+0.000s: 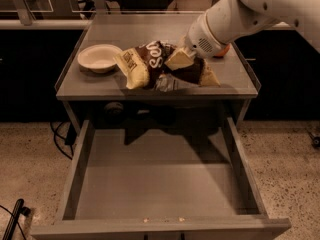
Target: Pick brown chip bag from top drawer and place on counter
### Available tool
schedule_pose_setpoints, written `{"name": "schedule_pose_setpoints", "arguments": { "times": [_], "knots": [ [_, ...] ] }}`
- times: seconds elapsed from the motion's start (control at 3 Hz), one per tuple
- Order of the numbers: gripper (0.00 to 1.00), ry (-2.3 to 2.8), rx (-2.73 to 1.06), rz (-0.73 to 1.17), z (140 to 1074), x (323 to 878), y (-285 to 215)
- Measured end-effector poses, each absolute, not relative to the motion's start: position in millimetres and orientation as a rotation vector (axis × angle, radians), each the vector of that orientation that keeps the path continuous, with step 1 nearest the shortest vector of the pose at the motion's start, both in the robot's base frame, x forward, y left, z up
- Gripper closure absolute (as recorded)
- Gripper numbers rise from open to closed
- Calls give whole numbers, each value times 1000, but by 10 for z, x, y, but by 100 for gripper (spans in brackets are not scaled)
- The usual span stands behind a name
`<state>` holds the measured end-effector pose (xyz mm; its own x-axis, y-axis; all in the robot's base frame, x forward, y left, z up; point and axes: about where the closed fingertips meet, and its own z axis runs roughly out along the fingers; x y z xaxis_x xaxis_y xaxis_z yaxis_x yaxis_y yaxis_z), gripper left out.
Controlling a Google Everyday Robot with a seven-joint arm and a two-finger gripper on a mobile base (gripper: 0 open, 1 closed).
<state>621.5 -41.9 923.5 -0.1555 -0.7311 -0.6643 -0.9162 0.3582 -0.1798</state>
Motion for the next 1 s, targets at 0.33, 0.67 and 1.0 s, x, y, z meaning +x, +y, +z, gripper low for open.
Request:
{"name": "schedule_pose_setpoints", "arguments": {
  "times": [0.33,0.67,1.0],
  "knots": [
    [100,1949,-1425,281,9152,6488,-346],
    [100,1953,-1409,193,9156,6746,-431],
    [100,1957,-1382,114,9163,6981,-592]
  ]
}}
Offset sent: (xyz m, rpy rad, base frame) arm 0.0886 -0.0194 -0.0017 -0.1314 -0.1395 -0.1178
